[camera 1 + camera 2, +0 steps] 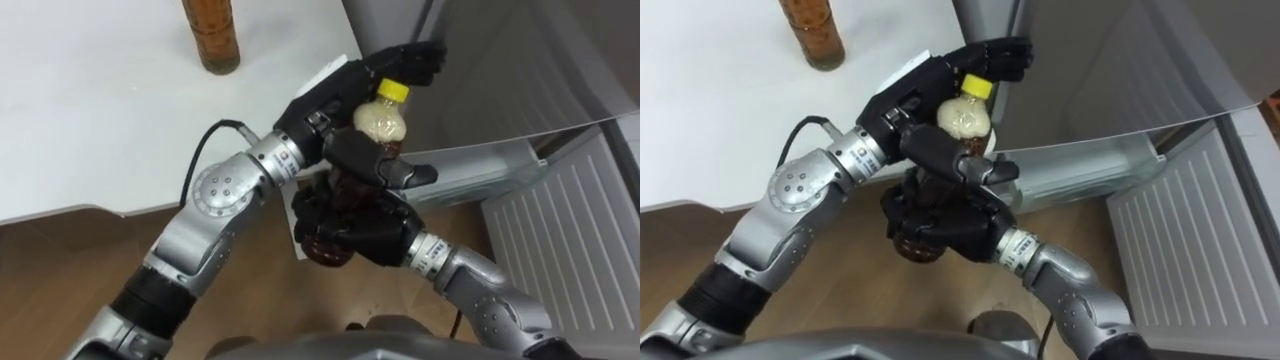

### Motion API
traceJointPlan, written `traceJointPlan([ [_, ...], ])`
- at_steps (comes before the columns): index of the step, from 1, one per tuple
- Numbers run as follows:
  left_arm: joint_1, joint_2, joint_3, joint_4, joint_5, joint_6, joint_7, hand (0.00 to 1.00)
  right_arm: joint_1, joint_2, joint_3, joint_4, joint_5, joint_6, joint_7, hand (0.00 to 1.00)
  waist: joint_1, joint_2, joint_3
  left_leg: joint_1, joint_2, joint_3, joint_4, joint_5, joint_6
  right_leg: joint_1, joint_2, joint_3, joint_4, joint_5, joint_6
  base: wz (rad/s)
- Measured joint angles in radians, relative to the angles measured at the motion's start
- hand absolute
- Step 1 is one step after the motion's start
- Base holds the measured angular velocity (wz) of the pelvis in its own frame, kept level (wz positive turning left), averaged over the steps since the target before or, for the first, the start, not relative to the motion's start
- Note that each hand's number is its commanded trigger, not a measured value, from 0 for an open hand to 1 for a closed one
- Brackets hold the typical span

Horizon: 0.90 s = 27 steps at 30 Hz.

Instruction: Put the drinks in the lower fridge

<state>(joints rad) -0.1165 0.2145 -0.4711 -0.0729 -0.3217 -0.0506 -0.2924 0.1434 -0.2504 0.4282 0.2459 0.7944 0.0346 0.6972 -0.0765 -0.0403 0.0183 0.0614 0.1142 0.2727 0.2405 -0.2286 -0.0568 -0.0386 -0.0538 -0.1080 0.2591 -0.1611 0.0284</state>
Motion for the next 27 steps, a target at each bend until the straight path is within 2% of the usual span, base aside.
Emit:
traceJointPlan([
  [3, 0.0, -0.003, 0.02, -0.091, -0.002, -0.014, 0.008, 0.0, 0.001, -0.004, 0.0, 0.0, -0.002, -0.003, -0.001, 1.0, 0.004, 0.01, 0.0, 0.001, 0.001, 0.001, -0.005, 0.0, 0.0, 0.0, 0.001, -0.005, 0.001, 0.001, -0.001, 0.05],
  [6, 0.0, -0.008, 0.049, -0.18, -0.005, -0.069, 0.016, 0.0, 0.003, -0.004, 0.006, -0.001, -0.002, -0.003, 0.0, 1.0, 0.018, 0.01, 0.0, 0.005, 0.003, 0.001, -0.006, 0.0, 0.0, 0.001, 0.003, -0.004, 0.003, 0.005, -0.003, -0.01],
  [8, 0.0, -0.026, 0.088, -0.219, -0.008, -0.115, 0.026, 0.0, 0.006, -0.005, 0.006, -0.001, -0.014, -0.011, 0.0, 1.0, 0.03, 0.008, 0.001, 0.014, 0.002, -0.001, -0.007, 0.0, 0.0, 0.011, 0.003, -0.005, 0.002, 0.006, -0.002, 0.0],
  [12, 0.012, -0.028, 0.142, -0.29, -0.019, -0.145, 0.072, 0.0, 0.02, -0.002, -0.005, -0.001, -0.016, -0.026, 0.001, 1.0, 0.032, 0.004, 0.002, 0.018, 0.0, -0.018, -0.008, -0.001, -0.001, 0.027, 0.0, -0.018, -0.004, 0.007, 0.0, 0.13],
  [15, 0.035, -0.029, 0.177, -0.345, -0.02, -0.197, 0.091, 0.0, 0.028, 0.01, -0.031, -0.001, -0.045, -0.03, 0.006, 1.0, 0.051, -0.003, -0.0004, 0.02, -0.001, -0.024, -0.008, -0.001, -0.001, 0.029, 0.0, -0.02, -0.004, 0.006, 0.001, 0.02],
  [16, 0.035, -0.031, 0.186, -0.349, -0.02, -0.201, 0.093, 0.0, 0.031, 0.013, -0.04, -0.001, -0.057, -0.034, 0.006, 1.0, 0.056, -0.003, -0.0007, 0.021, -0.001, -0.024, -0.007, -0.001, -0.001, 0.031, 0.0, -0.021, -0.004, 0.006, 0.001, 0.0],
  [19, 0.043, -0.049, 0.242, -0.387, -0.015, -0.217, 0.131, 0.0, 0.056, 0.02, -0.078, -0.001, -0.087, -0.058, 0.006, 1.0, 0.081, -0.004, -0.0016, 0.022, -0.001, -0.027, -0.006, -0.001, -0.001, 0.034, 0.0, -0.024, -0.005, 0.006, 0.001, 0.02],
  [22, 0.043, -0.058, 0.296, -0.411, 0.006, -0.27, 0.198, 0.0, 0.079, 0.018, -0.099, -0.001, -0.103, -0.072, 0.006, 1.0, 0.093, -0.004, -0.0017, 0.027, -0.001, -0.037, -0.007, -0.001, -0.001, 0.048, -0.001, -0.034, -0.015, 0.006, 0.001, 0.09],
  [25, 0.044, -0.06, 0.349, -0.429, 0.034, -0.306, 0.246, 0.0, 0.107, 0.018, -0.132, -0.001, -0.132, -0.091, 0.008, 1.0, 0.113, 0.0, -0.0029, 0.043, -0.001, -0.044, -0.008, -0.001, -0.002, 0.074, -0.001, -0.042, -0.027, 0.006, 0.001, 0.08],
  [27, 0.047, -0.06, 0.401, -0.451, 0.091, -0.327, 0.294, 0.0, 0.13, 0.022, -0.163, -0.007, -0.165, -0.106, 0.013, 1.0, 0.12, 0.007, -0.0024, 0.045, -0.002, -0.061, -0.012, -0.001, -0.002, 0.09, -0.002, -0.061, -0.038, 0.007, 0.002, 0.21],
])
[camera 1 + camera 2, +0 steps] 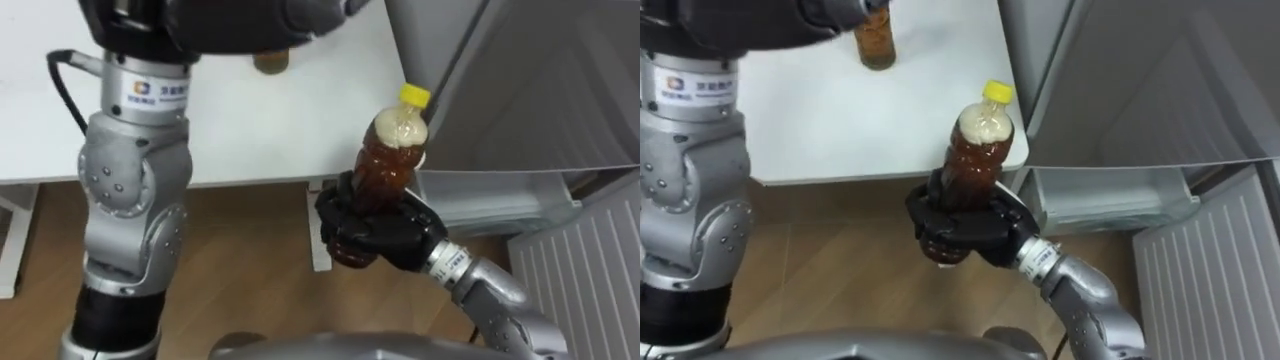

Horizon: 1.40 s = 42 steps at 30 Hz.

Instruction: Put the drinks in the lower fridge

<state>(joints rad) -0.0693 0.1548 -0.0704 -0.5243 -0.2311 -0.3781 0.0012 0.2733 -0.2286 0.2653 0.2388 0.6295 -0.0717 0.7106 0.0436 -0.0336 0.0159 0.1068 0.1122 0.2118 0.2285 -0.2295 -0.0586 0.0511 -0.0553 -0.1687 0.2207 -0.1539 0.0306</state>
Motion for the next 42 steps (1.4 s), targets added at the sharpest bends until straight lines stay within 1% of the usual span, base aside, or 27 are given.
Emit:
traceJointPlan([
  [1, 0.003, -0.001, 0.012, -0.005, 0.018, -0.007, 0.018, 0.0, 0.01, 0.002, -0.011, -0.004, -0.009, -0.002, 0.004, 1.0, 0.001, 0.003, -0.0012, 0.001, 0.0, -0.002, -0.001, 0.0, 0.0, 0.002, 0.0, -0.002, 0.0, 0.0, 0.0, 0.11],
  [2, 0.018, -0.003, 0.042, -0.019, 0.055, -0.022, 0.05, 0.0, 0.026, 0.003, -0.022, -0.01, -0.016, -0.006, 0.008, 1.0, 0.02, 0.011, -0.0034, 0.003, 0.0, -0.003, -0.004, 0.0, 0.0, 0.002, 0.0, -0.001, 0.0, 0.0, 0.0, 0.0],
  [4, 0.044, -0.006, 0.09, -0.042, 0.118, -0.04, 0.108, 0.0, 0.036, 0.003, -0.036, -0.011, -0.038, -0.006, 0.023, 1.0, 0.029, 0.022, -0.0053, 0.006, 0.0, -0.008, -0.008, 0.0, 0.0, 0.003, 0.001, -0.001, 0.0, 0.0, 0.0, 0.0],
  [5, 0.048, -0.007, 0.114, -0.043, 0.144, -0.05, 0.146, 0.0, 0.046, 0.003, -0.042, -0.01, -0.049, -0.006, 0.033, 1.0, 0.043, 0.027, -0.008, 0.008, 0.0, -0.011, -0.009, 0.0, 0.0, 0.006, 0.0, -0.003, 0.0, 0.0, 0.0, 0.0],
  [9, 0.086, -0.009, 0.195, -0.067, 0.226, -0.075, 0.247, 0.0, 0.069, 0.008, -0.06, -0.01, -0.051, -0.006, 0.069, 1.0, 0.061, 0.03, -0.0104, 0.01, -0.003, -0.032, -0.008, 0.001, -0.001, 0.018, -0.005, -0.029, -0.001, -0.002, 0.002, 0.16],
  [11, 0.089, -0.01, 0.272, -0.067, 0.261, -0.095, 0.302, 0.0, 0.092, 0.017, -0.08, -0.012, -0.059, -0.006, 0.079, 1.0, 0.09, 0.025, -0.0131, 0.009, -0.005, -0.04, -0.006, 0.001, -0.001, 0.021, -0.007, -0.035, -0.003, -0.002, 0.002, 0.06],
  [12, 0.092, -0.01, 0.294, -0.067, 0.265, -0.101, 0.317, 0.0, 0.104, 0.023, -0.092, -0.015, -0.071, -0.006, 0.081, 1.0, 0.097, 0.025, -0.0136, 0.009, -0.005, -0.043, -0.006, 0.001, -0.001, 0.02, -0.007, -0.036, -0.005, -0.003, 0.003, 0.12],
  [13, 0.105, -0.008, 0.337, -0.07, 0.269, -0.112, 0.347, 0.0, 0.121, 0.03, -0.106, -0.018, -0.085, -0.006, 0.084, 1.0, 0.101, 0.022, -0.0163, 0.009, -0.007, -0.05, -0.006, 0.001, -0.001, 0.023, -0.007, -0.04, -0.011, -0.003, 0.003, 0.13],
  [15, 0.119, -0.005, 0.401, -0.071, 0.27, -0.118, 0.403, 0.0, 0.149, 0.028, -0.114, -0.018, -0.089, -0.005, 0.085, 1.0, 0.125, 0.019, -0.018, 0.013, -0.007, -0.056, -0.007, 0.001, -0.001, 0.035, -0.007, -0.048, -0.019, -0.003, 0.003, 0.11],
  [17, 0.122, 0.005, 0.473, -0.071, 0.271, -0.12, 0.479, 0.0, 0.177, 0.023, -0.134, -0.018, -0.115, -0.003, 0.087, 1.0, 0.151, 0.022, -0.0163, 0.021, -0.007, -0.061, -0.009, 0.001, -0.001, 0.046, -0.007, -0.054, -0.023, -0.004, 0.004, 0.07],
  [18, 0.122, 0.008, 0.49, -0.071, 0.269, -0.123, 0.499, 0.0, 0.18, 0.019, -0.137, -0.018, -0.123, -0.002, 0.087, 1.0, 0.157, 0.022, -0.0162, 0.023, -0.008, -0.062, -0.009, 0.001, -0.001, 0.051, -0.008, -0.056, -0.027, -0.004, 0.004, 0.12],
  [20, 0.131, 0.03, 0.552, -0.069, 0.266, -0.128, 0.561, 0.0, 0.195, 0.008, -0.141, -0.018, -0.128, 0.0, 0.087, 1.0, 0.163, 0.022, -0.0172, 0.029, -0.013, -0.085, -0.015, 0.001, -0.001, 0.074, -0.011, -0.079, -0.042, -0.005, 0.006, 0.24],
  [22, 0.157, 0.032, 0.61, -0.062, 0.259, -0.139, 0.595, 0.0, 0.2, 0.007, -0.148, -0.019, -0.129, 0.0, 0.088, 1.0, 0.185, 0.029, -0.0184, 0.042, -0.016, -0.084, -0.026, 0.002, 0.0, 0.078, -0.013, -0.077, -0.04, -0.006, 0.008, 0.06],
  [24, 0.198, 0.053, 0.681, -0.016, 0.232, -0.147, 0.648, 0.0, 0.206, 0.007, -0.161, -0.03, -0.129, 0.01, 0.084, 1.0, 0.203, 0.037, -0.0188, 0.043, -0.02, -0.09, -0.025, 0.002, 0.0, 0.083, -0.015, -0.08, -0.038, -0.01, 0.011, 0.05],
  [27, 0.245, 0.071, 0.717, 0.034, 0.169, -0.141, 0.694, 0.0, 0.218, 0.004, -0.173, -0.064, -0.129, 0.02, 0.069, 1.0, 0.214, 0.04, -0.0188, 0.041, -0.022, -0.105, -0.026, 0.002, 0.0, 0.092, -0.015, -0.089, -0.051, -0.011, 0.012, 0.13],
  [28, 0.28, 0.075, 0.731, 0.069, 0.135, -0.138, 0.713, 0.0, 0.219, -0.001, -0.172, -0.076, -0.129, 0.025, 0.059, 1.0, 0.215, 0.041, -0.0198, 0.043, -0.023, -0.109, -0.028, 0.002, 0.0, 0.097, -0.015, -0.097, -0.052, -0.011, 0.012, 0.16],
  [29, 0.318, 0.08, 0.737, 0.109, 0.091, -0.125, 0.731, 0.0, 0.221, -0.006, -0.172, -0.088, -0.128, 0.039, 0.053, 1.0, 0.213, 0.045, -0.0207, 0.045, -0.024, -0.116, -0.03, 0.002, 0.0, 0.104, -0.016, -0.107, -0.057, -0.012, 0.013, 0.18],
  [30, 0.329, 0.082, 0.736, 0.131, 0.066, -0.116, 0.739, 0.0, 0.22, -0.009, -0.172, -0.09, -0.125, 0.046, 0.049, 1.0, 0.212, 0.045, -0.021, 0.045, -0.025, -0.121, -0.03, 0.002, 0.0, 0.108, -0.016, -0.112, -0.061, -0.012, 0.014, 0.19],
  [32, 0.368, 0.083, 0.735, 0.233, -0.018, -0.087, 0.78, 0.0, 0.22, -0.017, -0.172, -0.104, -0.12, 0.08, 0.021, 1.0, 0.218, 0.047, -0.0236, 0.045, -0.025, -0.123, -0.034, 0.002, 0.0, 0.11, -0.016, -0.118, -0.066, -0.012, 0.014, 0.09],
  [33, 0.378, 0.083, 0.733, 0.262, -0.055, -0.082, 0.784, 0.0, 0.22, -0.017, -0.172, -0.104, -0.114, 0.088, 0.018, 1.0, 0.218, 0.048, -0.0242, 0.046, -0.025, -0.122, -0.036, 0.002, 0.0, 0.11, -0.016, -0.118, -0.067, -0.013, 0.015, 0.0],
  [35, 0.409, 0.083, 0.708, 0.4, -0.205, -0.054, 0.801, 0.0, 0.218, -0.019, -0.169, -0.113, -0.101, 0.118, -0.01, 1.0, 0.222, 0.053, -0.0258, 0.049, -0.027, -0.119, -0.042, 0.003, 0.0, 0.109, -0.018, -0.116, -0.068, -0.013, 0.016, -0.04],
  [36, 0.422, 0.083, 0.672, 0.473, -0.292, -0.036, 0.804, 0.0, 0.218, -0.026, -0.165, -0.124, -0.095, 0.134, -0.03, 1.0, 0.228, 0.054, -0.0262, 0.05, -0.029, -0.119, -0.044, 0.003, 0.0, 0.109, -0.019, -0.115, -0.068, -0.014, 0.018, -0.03],
  [37, 0.431, 0.083, 0.648, 0.504, -0.34, -0.025, 0.803, 0.0, 0.216, -0.03, -0.161, -0.13, -0.086, 0.145, -0.043, 1.0, 0.23, 0.053, -0.0262, 0.051, -0.03, -0.119, -0.046, 0.003, 0.0, 0.109, -0.02, -0.115, -0.068, -0.015, 0.018, -0.04],
  [38, 0.449, 0.082, 0.592, 0.579, -0.435, -0.006, 0.799, 0.0, 0.214, -0.037, -0.158, -0.141, -0.068, 0.162, -0.061, 1.0, 0.235, 0.052, -0.0256, 0.055, -0.031, -0.115, -0.052, 0.004, 0.002, 0.109, -0.022, -0.111, -0.067, -0.015, 0.019, -0.05],
  [39, 0.454, 0.082, 0.564, 0.618, -0.48, 0.009, 0.792, 0.0, 0.211, -0.037, -0.157, -0.143, -0.057, 0.167, -0.07, 1.0, 0.235, 0.051, -0.0254, 0.056, -0.032, -0.115, -0.053, 0.004, 0.002, 0.108, -0.022, -0.11, -0.067, -0.016, 0.02, -0.04],
  [41, 0.461, 0.082, 0.456, 0.773, -0.662, 0.051, 0.778, 0.0, 0.183, -0.031, -0.129, -0.145, 0.014, 0.189, -0.127, 1.0, 0.236, 0.04, -0.024, 0.062, -0.035, -0.109, -0.064, 0.006, 0.005, 0.106, -0.025, -0.107, -0.065, -0.017, 0.023, -0.05],
  [42, 0.463, 0.079, 0.435, 0.814, -0.702, 0.061, 0.77, 0.0, 0.169, -0.028, -0.125, -0.146, 0.015, 0.198, -0.136, 1.0, 0.235, 0.037, -0.0233, 0.063, -0.035, -0.105, -0.064, 0.006, 0.005, 0.105, -0.025, -0.105, -0.064, -0.018, 0.023, -0.12],
])
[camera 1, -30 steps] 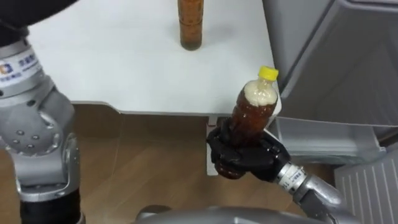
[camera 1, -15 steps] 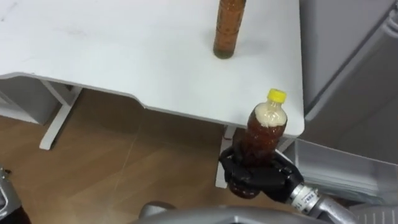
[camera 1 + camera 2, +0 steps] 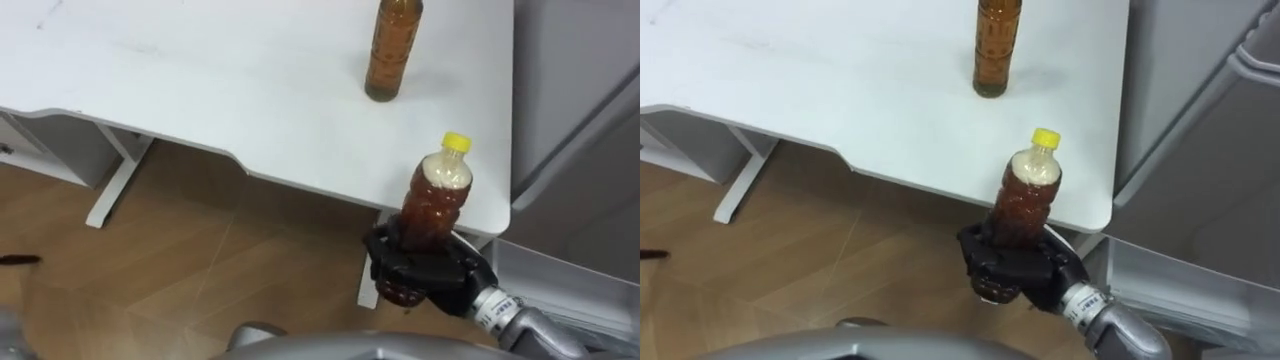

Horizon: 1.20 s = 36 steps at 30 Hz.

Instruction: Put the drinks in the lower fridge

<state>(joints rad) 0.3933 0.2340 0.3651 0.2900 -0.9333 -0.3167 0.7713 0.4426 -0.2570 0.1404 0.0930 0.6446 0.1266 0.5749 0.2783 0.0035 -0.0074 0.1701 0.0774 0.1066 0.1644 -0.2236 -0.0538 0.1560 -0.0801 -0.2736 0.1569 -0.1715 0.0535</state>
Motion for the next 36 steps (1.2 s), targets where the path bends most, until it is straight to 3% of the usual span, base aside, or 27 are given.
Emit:
traceJointPlan([
  [2, 0.032, -0.009, -0.091, 0.115, -0.103, 0.038, -0.032, 0.0, -0.043, 0.003, 0.014, -0.001, 0.019, 0.017, -0.033, 1.0, -0.001, -0.016, 0.003, 0.013, 0.0, 0.014, -0.01, 0.0, 0.0, 0.0, 0.001, 0.014, 0.001, 0.0, 0.0, -0.17],
  [5, 0.068, -0.018, -0.172, 0.221, -0.103, 0.068, -0.081, 0.0, -0.076, 0.005, 0.026, -0.008, 0.022, 0.021, -0.054, 1.0, -0.007, -0.023, 0.0035, 0.029, 0.002, 0.029, -0.027, 0.0, 0.0, 0.001, 0.003, 0.025, 0.008, 0.0, 0.0, -0.18],
  [9, 0.049, -0.018, -0.252, 0.442, -0.018, 0.115, -0.158, 0.0, -0.123, 0.006, 0.048, -0.008, 0.029, 0.03, -0.071, 1.0, -0.033, -0.026, 0.0062, 0.025, 0.002, 0.029, -0.03, -0.001, 0.0, 0.0, 0.003, 0.022, 0.013, -0.001, 0.002, 0.02],
  [12, 0.039, -0.036, -0.274, 0.541, 0.055, 0.169, -0.204, 0.0, -0.144, 0.005, 0.05, -0.009, 0.025, 0.03, -0.072, 1.0, -0.069, -0.03, 0.0083, 0.017, 0.002, 0.029, -0.028, 0.0, 0.0, -0.004, 0.003, 0.024, 0.014, -0.001, 0.002, 0.01],
  [14, 0.038, -0.045, -0.288, 0.57, 0.089, 0.18, -0.223, 0.0, -0.155, 0.005, 0.05, -0.009, 0.006, 0.028, -0.076, 1.0, -0.096, -0.031, 0.009, 0.017, 0.001, 0.03, -0.026, 0.0, 0.0, -0.003, 0.002, 0.025, 0.014, -0.001, 0.002, 0.0],
  [15, 0.036, -0.048, -0.292, 0.577, 0.109, 0.182, -0.233, 0.0, -0.159, 0.006, 0.049, -0.009, -0.003, 0.028, -0.077, 1.0, -0.106, -0.032, 0.0101, 0.017, 0.001, 0.03, -0.025, 0.0, 0.0, -0.003, 0.002, 0.025, 0.014, -0.001, 0.002, 0.0],
  [17, 0.007, -0.058, -0.293, 0.603, 0.161, 0.185, -0.269, 0.0, -0.182, 0.008, 0.034, -0.01, -0.073, 0.028, -0.079, 1.0, -0.15, -0.038, 0.0215, 0.007, 0.0, 0.029, -0.01, -0.001, 0.001, -0.006, -0.001, 0.023, 0.018, -0.001, 0.002, 0.02],
  [21, -0.058, -0.079, -0.325, 0.606, 0.255, 0.184, -0.308, 0.0, -0.192, 0.024, -0.049, -0.079, -0.276, 0.018, -0.14, 1.0, -0.201, -0.035, 0.0257, -0.026, -0.005, 0.035, 0.001, 0.002, 0.007, -0.051, -0.011, 0.034, 0.052, -0.001, 0.002, -0.05],
  [25, -0.103, -0.09, -0.356, 0.63, 0.384, 0.169, -0.328, 0.0, -0.187, 0.039, -0.099, -0.137, -0.478, -0.02, -0.231, 1.0, -0.238, -0.032, 0.0242, -0.028, -0.004, 0.047, 0.003, 0.002, 0.007, -0.059, -0.008, 0.051, 0.052, -0.001, 0.001, -0.11],
  [29, -0.116, -0.1, -0.371, 0.654, 0.523, 0.161, -0.353, 0.0, -0.174, 0.083, -0.139, -0.183, -0.692, -0.067, -0.342, 1.0, -0.277, -0.03, 0.0172, -0.03, -0.004, 0.067, 0.001, 0.002, 0.007, -0.079, -0.006, 0.071, 0.06, -0.001, 0.001, -0.15],
  [33, -0.152, -0.1, -0.368, 0.735, 0.651, 0.134, -0.363, 0.0, -0.143, 0.116, -0.13, -0.195, -0.791, -0.142, -0.449, 1.0, -0.284, -0.015, 0.0121, -0.033, -0.005, 0.082, 0.002, 0.002, 0.008, -0.092, -0.007, 0.086, 0.065, 0.001, 0.003, -0.1],
  [36, -0.159, -0.101, -0.367, 0.772, 0.663, 0.11, -0.375, 0.0, -0.135, 0.118, -0.114, -0.194, -0.838, -0.174, -0.514, 1.0, -0.282, -0.006, 0.0148, -0.024, -0.005, 0.089, 0.002, 0.002, 0.008, -0.087, -0.006, 0.094, 0.066, 0.001, 0.003, -0.05],
])
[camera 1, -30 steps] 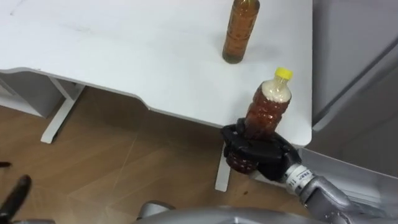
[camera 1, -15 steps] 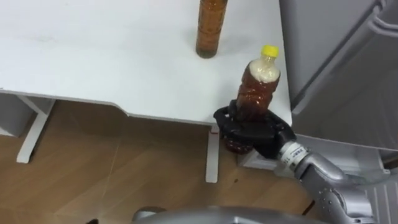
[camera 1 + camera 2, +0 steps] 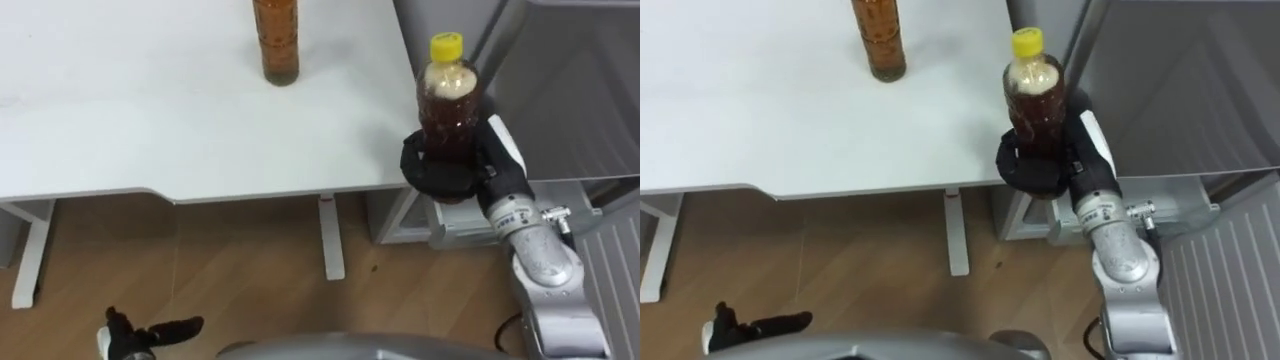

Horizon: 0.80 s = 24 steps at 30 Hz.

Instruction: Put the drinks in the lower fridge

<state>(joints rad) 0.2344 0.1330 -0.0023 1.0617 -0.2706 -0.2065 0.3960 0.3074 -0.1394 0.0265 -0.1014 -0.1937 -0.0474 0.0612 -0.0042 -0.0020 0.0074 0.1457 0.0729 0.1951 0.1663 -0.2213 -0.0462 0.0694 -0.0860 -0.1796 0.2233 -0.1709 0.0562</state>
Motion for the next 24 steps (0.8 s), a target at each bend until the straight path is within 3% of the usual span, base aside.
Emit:
traceJointPlan([
  [6, -0.005, -0.002, 0.001, 0.061, 0.0, -0.028, -0.015, 0.0, 0.007, 0.0, 0.032, 0.0, -0.019, -0.053, -0.133, 1.0, 0.0, 0.005, 0.004, 0.0, 0.0, 0.004, 0.007, 0.0, 0.0, -0.004, -0.001, 0.008, 0.012, 0.0, 0.001, -0.01],
  [9, 0.0, -0.004, 0.009, 0.063, 0.0, -0.031, -0.017, 0.0, 0.005, 0.0, 0.022, 0.0, -0.052, -0.145, -0.273, 1.0, -0.017, 0.008, 0.0049, -0.015, 0.0, 0.007, 0.012, 0.0, 0.002, -0.02, 0.0, 0.015, 0.015, 0.0, 0.0, -0.02],
  [12, -0.006, -0.005, 0.009, 0.062, 0.0, -0.037, -0.024, 0.0, -0.003, 0.0, -0.037, 0.0, -0.052, -0.186, -0.409, 1.0, -0.022, 0.015, 0.0038, -0.013, 0.0, 0.008, 0.011, 0.0, 0.002, -0.02, 0.001, 0.017, 0.015, 0.001, 0.0, 0.0],
  [18, -0.021, -0.005, -0.039, 0.059, 0.0, -0.038, -0.043, 0.0, -0.013, -0.001, -0.088, 0.004, -0.029, -0.2, -0.632, 1.0, -0.03, 0.025, 0.0063, -0.015, 0.002, 0.026, 0.001, 0.0, 0.002, -0.041, 0.006, 0.033, 0.018, 0.002, -0.001, -0.1],
  [20, -0.034, -0.003, -0.053, 0.057, 0.001, -0.038, -0.056, 0.0, -0.013, -0.001, -0.087, 0.004, -0.019, -0.201, -0.685, 1.0, -0.03, 0.03, 0.0035, -0.022, 0.002, 0.032, 0.0, 0.0, 0.002, -0.052, 0.006, 0.037, 0.019, 0.002, -0.001, -0.08],
  [24, -0.059, -0.002, -0.062, 0.054, 0.01, -0.035, -0.072, 0.0, -0.008, 0.0, -0.076, 0.019, 0.054, -0.202, -0.759, 1.0, -0.033, 0.021, 0.0051, -0.026, 0.002, 0.037, 0.001, 0.0, 0.002, -0.058, 0.007, 0.041, 0.017, 0.002, -0.001, -0.03],
])
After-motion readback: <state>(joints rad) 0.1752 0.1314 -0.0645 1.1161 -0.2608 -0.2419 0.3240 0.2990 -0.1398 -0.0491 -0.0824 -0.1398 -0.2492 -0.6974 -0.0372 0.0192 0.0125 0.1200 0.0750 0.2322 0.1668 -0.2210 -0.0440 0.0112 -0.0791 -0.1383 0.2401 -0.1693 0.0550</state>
